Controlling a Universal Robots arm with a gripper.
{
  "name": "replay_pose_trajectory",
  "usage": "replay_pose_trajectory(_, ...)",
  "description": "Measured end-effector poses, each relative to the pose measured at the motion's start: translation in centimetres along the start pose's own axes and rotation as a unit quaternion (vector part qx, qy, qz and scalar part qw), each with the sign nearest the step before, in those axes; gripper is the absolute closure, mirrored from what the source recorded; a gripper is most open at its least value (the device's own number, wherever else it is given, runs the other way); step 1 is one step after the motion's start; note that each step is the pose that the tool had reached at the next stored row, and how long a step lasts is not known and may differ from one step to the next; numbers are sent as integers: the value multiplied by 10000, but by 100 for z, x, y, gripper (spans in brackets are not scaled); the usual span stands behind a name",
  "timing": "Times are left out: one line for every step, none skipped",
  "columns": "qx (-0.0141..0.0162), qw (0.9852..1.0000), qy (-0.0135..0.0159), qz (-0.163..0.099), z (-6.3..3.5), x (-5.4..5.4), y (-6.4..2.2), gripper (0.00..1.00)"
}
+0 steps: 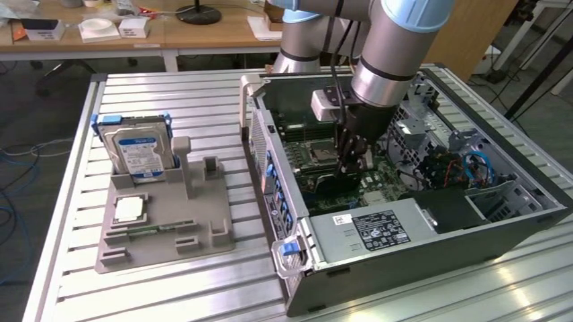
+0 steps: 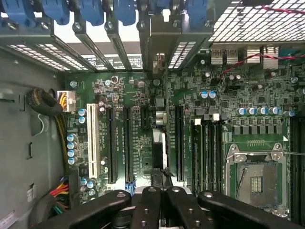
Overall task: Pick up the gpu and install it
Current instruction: 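Press down on the gpu until it lock into place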
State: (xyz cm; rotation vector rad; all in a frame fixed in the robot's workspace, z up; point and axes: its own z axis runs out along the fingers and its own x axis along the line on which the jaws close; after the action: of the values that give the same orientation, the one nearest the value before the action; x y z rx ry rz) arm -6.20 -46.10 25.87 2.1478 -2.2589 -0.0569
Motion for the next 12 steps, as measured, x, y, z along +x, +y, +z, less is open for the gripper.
replay_pose_trajectory(4,10000,4,0,13,1,-1,89)
replay_pose_trajectory(6,10000,3,-1,24,1,-1,89)
replay_pose_trajectory(6,10000,2,-1,26,0,-2,89)
replay_pose_trajectory(8,10000,-2,-1,29,-1,-2,89)
replay_pose_trajectory(6,10000,0,0,23,-4,-2,89)
replay_pose_trajectory(8,10000,-9,0,11,-4,-1,89)
replay_pose_trajectory(12,10000,-20,0,-6,-6,0,89)
replay_pose_trajectory(14,10000,-24,0,-35,-7,0,89)
replay_pose_trajectory(9,10000,-14,2,-83,-4,3,89)
replay_pose_trajectory(5,10000,-10,2,-129,-3,5,89)
replay_pose_trajectory(5,10000,-11,2,-173,-4,7,89)
replay_pose_trajectory(4,10000,-10,3,-220,-4,9,89)
